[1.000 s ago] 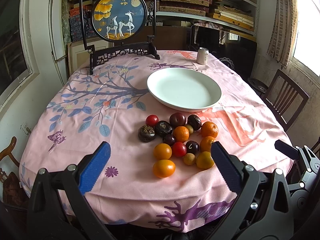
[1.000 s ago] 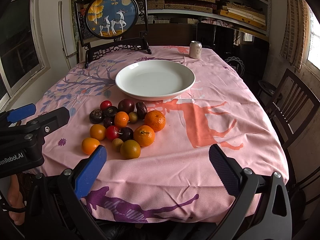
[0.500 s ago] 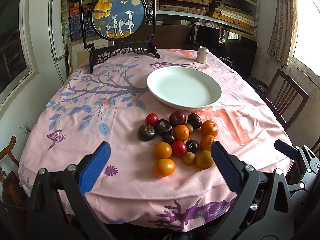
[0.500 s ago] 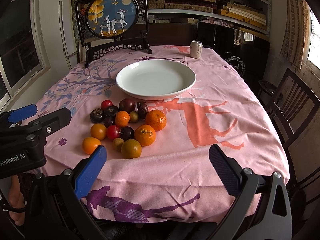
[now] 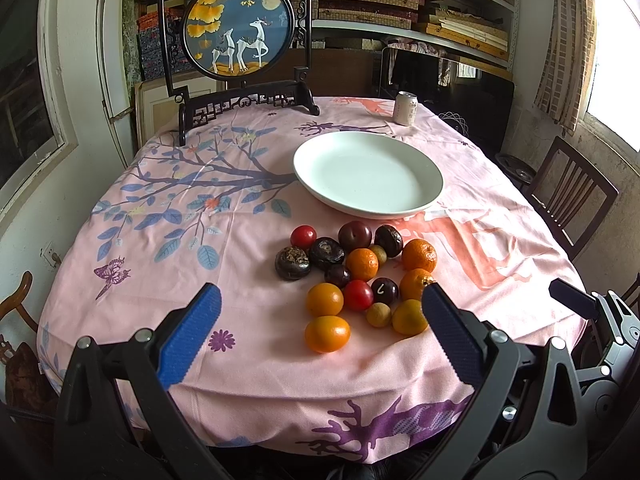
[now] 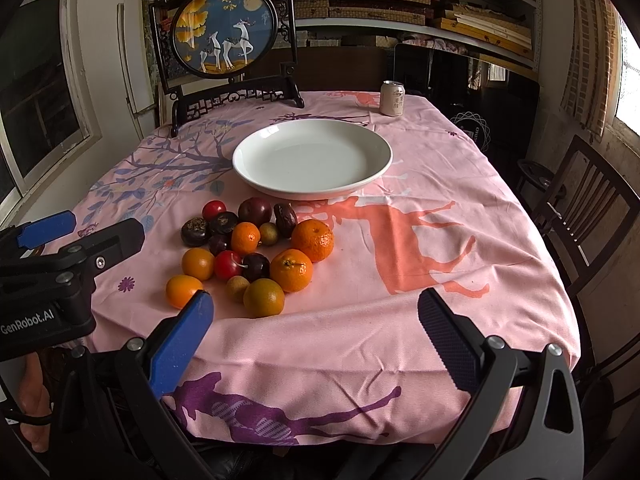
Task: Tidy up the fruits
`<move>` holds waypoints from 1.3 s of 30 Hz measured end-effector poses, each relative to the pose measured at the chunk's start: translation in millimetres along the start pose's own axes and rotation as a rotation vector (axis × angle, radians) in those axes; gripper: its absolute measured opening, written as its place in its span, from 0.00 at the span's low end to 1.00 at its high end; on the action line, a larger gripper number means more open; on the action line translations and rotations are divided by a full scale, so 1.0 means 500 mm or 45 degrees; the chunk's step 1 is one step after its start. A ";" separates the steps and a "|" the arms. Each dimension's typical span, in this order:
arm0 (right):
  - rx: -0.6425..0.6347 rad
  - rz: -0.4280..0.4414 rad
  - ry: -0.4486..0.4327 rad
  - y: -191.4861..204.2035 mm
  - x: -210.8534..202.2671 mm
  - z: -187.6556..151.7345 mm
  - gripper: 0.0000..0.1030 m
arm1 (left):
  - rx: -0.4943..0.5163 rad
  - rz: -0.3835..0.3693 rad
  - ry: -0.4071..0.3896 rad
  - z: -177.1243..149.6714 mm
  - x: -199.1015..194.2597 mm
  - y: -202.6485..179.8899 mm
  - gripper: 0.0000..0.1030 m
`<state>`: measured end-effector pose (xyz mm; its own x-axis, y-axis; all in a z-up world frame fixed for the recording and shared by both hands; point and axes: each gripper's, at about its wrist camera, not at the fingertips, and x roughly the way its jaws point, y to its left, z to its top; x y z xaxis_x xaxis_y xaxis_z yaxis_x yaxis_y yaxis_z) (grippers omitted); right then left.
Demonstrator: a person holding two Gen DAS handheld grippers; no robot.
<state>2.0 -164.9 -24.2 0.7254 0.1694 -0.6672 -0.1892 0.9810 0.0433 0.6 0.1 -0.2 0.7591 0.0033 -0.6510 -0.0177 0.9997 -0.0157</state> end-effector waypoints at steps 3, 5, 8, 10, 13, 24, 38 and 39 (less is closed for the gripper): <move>0.000 0.002 0.000 0.000 -0.001 0.000 0.99 | 0.000 0.000 0.001 0.000 0.000 0.000 0.98; 0.000 0.002 0.000 -0.001 -0.001 0.000 0.99 | 0.000 0.000 0.001 0.000 0.000 0.000 0.98; 0.001 0.002 0.000 -0.005 0.001 0.001 0.99 | 0.000 -0.001 0.001 0.000 0.000 0.000 0.98; 0.002 0.002 0.001 -0.008 0.002 0.002 0.99 | -0.001 0.000 0.002 0.000 0.000 0.000 0.98; 0.000 0.003 0.001 -0.013 0.004 0.003 0.99 | 0.000 0.000 0.003 0.000 0.000 0.000 0.98; -0.005 -0.004 0.007 0.005 -0.001 -0.003 0.99 | 0.001 0.000 0.009 -0.008 0.005 0.001 0.98; -0.063 0.267 0.145 -0.023 0.125 -0.041 0.53 | -0.050 0.060 0.192 -0.096 0.098 0.102 0.98; -0.063 0.302 0.164 -0.015 0.134 -0.041 0.53 | -0.048 0.061 0.208 -0.100 0.104 0.104 0.98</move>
<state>38.4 -163.0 -84.6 0.5674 0.3774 -0.7319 -0.3785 0.9089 0.1752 6.7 51.2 -72.7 0.6408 0.0443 -0.7664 -0.0781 0.9969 -0.0076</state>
